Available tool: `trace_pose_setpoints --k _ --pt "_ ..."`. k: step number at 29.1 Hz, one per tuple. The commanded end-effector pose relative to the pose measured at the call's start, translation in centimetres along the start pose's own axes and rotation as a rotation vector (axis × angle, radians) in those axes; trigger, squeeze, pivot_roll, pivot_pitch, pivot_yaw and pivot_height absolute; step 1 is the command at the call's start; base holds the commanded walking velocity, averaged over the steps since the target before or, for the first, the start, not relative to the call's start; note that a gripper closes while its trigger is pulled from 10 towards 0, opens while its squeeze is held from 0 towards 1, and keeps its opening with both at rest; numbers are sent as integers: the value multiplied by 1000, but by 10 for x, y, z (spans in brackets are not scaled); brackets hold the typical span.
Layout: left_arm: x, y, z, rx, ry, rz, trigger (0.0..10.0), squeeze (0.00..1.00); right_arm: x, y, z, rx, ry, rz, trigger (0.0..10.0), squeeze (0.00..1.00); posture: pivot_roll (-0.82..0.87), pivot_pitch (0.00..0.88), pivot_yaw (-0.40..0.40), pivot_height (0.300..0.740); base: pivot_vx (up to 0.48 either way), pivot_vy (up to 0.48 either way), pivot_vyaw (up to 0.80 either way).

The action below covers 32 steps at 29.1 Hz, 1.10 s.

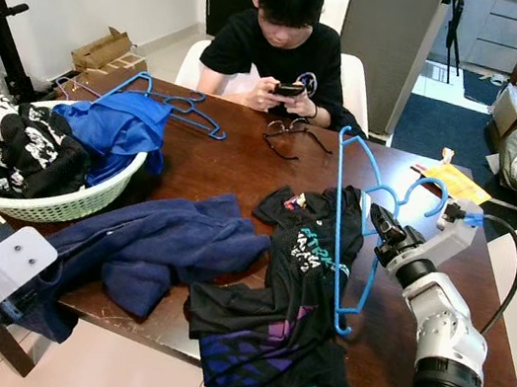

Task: Hang hanger

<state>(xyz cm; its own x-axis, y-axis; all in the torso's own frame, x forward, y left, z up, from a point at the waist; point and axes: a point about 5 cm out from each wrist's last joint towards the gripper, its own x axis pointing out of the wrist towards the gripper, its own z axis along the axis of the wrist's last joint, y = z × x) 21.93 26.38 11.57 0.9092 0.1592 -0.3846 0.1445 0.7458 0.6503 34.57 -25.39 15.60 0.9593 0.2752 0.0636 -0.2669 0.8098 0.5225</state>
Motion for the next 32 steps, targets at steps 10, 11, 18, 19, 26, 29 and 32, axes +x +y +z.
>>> trace_pose_setpoints --k 10,11,18,19,26,29,32 --pt "8 0 -2 -28 -46 19 0 0 -4 -6 3 -3 -23 -27 10000 0 38 0 -26 735 0 0 0" --pt "9 0 -2 -29 -49 20 0 0 -4 -6 3 -4 -23 -28 10000 0 37 0 -27 735 0 0 0" --pt "9 0 -3 -39 -63 27 0 0 -4 -7 4 -9 -23 -32 10000 0 36 0 -28 735 0 0 0" --pt "9 0 -3 -39 -63 27 0 0 -4 -7 4 -9 -23 -32 10000 0 36 0 -28 735 0 0 0" --pt "9 4 -3 -105 -81 60 10000 1000 -4 -8 5 -16 -20 -36 10000 0 35 0 -32 735 0 0 0" --pt "9 6 -4 -109 -79 71 10000 1000 -4 -8 5 -17 -19 -36 10000 0 34 0 -33 735 0 0 0" --pt "10 6 -4 -111 -75 76 10000 1000 -4 -7 5 -18 -19 -35 10000 0 34 0 -34 735 0 0 0"
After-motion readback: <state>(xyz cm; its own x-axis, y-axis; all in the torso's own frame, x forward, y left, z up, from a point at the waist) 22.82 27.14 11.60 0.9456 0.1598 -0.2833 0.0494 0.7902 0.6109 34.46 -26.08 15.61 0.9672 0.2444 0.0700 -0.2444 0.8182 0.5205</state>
